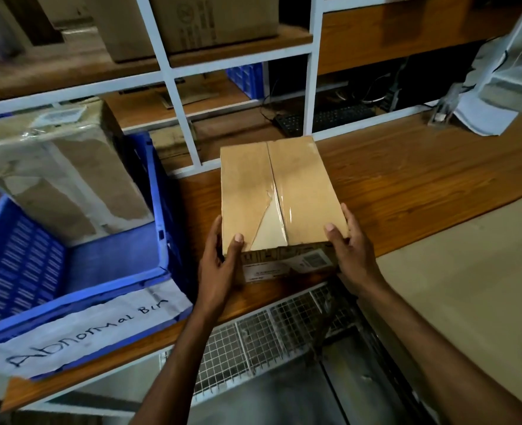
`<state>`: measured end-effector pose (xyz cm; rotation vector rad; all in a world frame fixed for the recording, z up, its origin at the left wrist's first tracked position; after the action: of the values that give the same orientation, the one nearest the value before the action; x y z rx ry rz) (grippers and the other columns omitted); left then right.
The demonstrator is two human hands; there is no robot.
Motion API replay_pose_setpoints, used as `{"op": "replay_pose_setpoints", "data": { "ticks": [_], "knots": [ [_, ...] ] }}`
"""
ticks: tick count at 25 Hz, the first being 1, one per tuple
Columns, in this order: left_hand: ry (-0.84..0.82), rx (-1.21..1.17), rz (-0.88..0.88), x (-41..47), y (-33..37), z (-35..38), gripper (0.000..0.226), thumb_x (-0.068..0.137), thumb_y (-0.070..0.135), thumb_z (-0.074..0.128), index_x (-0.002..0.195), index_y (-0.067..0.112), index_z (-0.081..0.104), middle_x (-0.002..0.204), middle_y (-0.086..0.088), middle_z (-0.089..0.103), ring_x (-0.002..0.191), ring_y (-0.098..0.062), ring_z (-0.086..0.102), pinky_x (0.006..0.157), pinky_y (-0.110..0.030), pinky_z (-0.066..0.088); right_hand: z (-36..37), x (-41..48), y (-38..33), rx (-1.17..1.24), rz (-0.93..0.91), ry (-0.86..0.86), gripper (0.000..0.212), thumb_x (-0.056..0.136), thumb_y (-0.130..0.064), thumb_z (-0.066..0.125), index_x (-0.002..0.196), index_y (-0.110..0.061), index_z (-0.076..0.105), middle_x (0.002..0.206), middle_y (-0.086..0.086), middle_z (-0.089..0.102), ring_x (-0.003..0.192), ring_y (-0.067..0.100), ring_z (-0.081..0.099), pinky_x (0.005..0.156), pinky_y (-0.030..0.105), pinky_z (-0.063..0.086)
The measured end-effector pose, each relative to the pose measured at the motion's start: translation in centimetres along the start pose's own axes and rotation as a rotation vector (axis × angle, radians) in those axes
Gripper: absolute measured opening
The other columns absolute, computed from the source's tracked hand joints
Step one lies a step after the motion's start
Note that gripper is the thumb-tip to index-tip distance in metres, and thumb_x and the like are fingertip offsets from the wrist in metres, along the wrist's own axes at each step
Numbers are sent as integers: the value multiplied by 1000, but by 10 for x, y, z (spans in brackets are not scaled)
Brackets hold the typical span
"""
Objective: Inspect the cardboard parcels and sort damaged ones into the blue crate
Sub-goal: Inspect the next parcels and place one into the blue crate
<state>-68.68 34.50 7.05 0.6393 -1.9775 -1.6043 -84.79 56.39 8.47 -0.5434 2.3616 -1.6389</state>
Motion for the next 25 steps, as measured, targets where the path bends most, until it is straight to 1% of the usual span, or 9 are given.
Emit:
{"op": "replay_pose_setpoints", "data": {
  "ticks": [3, 6, 9, 11, 14, 17, 20, 23, 25],
  "knots": [
    [-19, 69, 13, -1, 9, 11, 85, 94, 43, 70, 163, 35, 21, 139, 41, 36, 119, 30, 43, 89, -2, 45, 1, 1, 5, 71, 60, -43, 93, 86, -77, 55, 162, -37, 19, 169, -3, 25, 150, 22, 32, 116, 46, 38],
    [59, 88, 45, -7, 24, 12, 88, 84, 59, 74, 158, 40, 30, 138, 40, 42, 122, 23, 47, 97, -15, 49, -5, -2, -8, 62, 32, -30, 83, 93, -69, 56, 162, -36, 22, 163, -2, 35, 137, 16, 49, 104, 31, 49],
    [226, 95, 125, -10, 75, 6, 64, 87, 63, 73, 143, 47, 46, 121, 31, 63, 109, 3, 67, 88, -39, 63, -30, -3, -57, 100, -89, 87, 49, 98, -50, 58, 143, -34, 47, 112, -6, 72, 82, 1, 71, 63, 20, 58],
    [370, 197, 175, -8, 122, 1, 48, 88, 69, 68, 130, 49, 56, 106, 26, 72, 96, 2, 71, 81, -39, 63, -50, -1, -100, 76, -178, 179, 31, 99, -50, 58, 120, -27, 62, 85, -6, 72, 68, -1, 69, 53, 16, 51],
    [476, 446, 198, 6, 169, -2, 65, 84, 87, 52, 126, 39, 64, 103, 16, 76, 94, -5, 71, 83, -40, 60, -67, 9, -141, -29, -205, 254, 26, 99, -51, 60, 102, -27, 68, 81, -9, 71, 71, 4, 67, 59, 26, 52],
    [430, 507, 175, 21, 175, 3, 67, 89, 76, 58, 141, 34, 54, 115, 15, 72, 102, -12, 68, 93, -43, 57, -71, 31, -141, -79, -149, 213, 27, 95, -48, 67, 112, -27, 69, 95, -10, 73, 90, 16, 70, 80, 41, 59],
    [226, 371, 31, 21, 159, 16, 85, 85, 64, 73, 151, 28, 33, 134, 3, 65, 113, -22, 66, 100, -51, 55, -64, 36, -129, -11, -64, -6, 85, 77, -51, 83, 148, -37, 39, 127, -9, 66, 114, 19, 64, 95, 45, 55],
    [230, 404, 50, 18, 153, 16, 87, 81, 74, 70, 148, 29, 37, 133, 1, 66, 111, -23, 69, 96, -54, 57, -63, 33, -129, -67, -107, 73, 93, 77, -43, 87, 153, -34, 33, 126, -9, 65, 113, 20, 64, 93, 40, 54],
    [199, 418, 69, 13, 155, 17, 100, 72, 85, 66, 152, 37, 29, 140, 4, 62, 119, -23, 66, 101, -57, 54, -61, 29, -128, -94, -86, 5, 110, 75, -43, 89, 157, -35, 17, 133, -4, 63, 117, 24, 63, 97, 45, 54]
  ]
}}
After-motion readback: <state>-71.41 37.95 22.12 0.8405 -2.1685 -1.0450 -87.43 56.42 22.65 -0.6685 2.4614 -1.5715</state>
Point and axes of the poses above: each hand's wrist, its own x-axis towards the middle knuckle, its own z-axis out of the palm, y = z × x, the point moved 3 cm from there along x, towards the middle knuckle
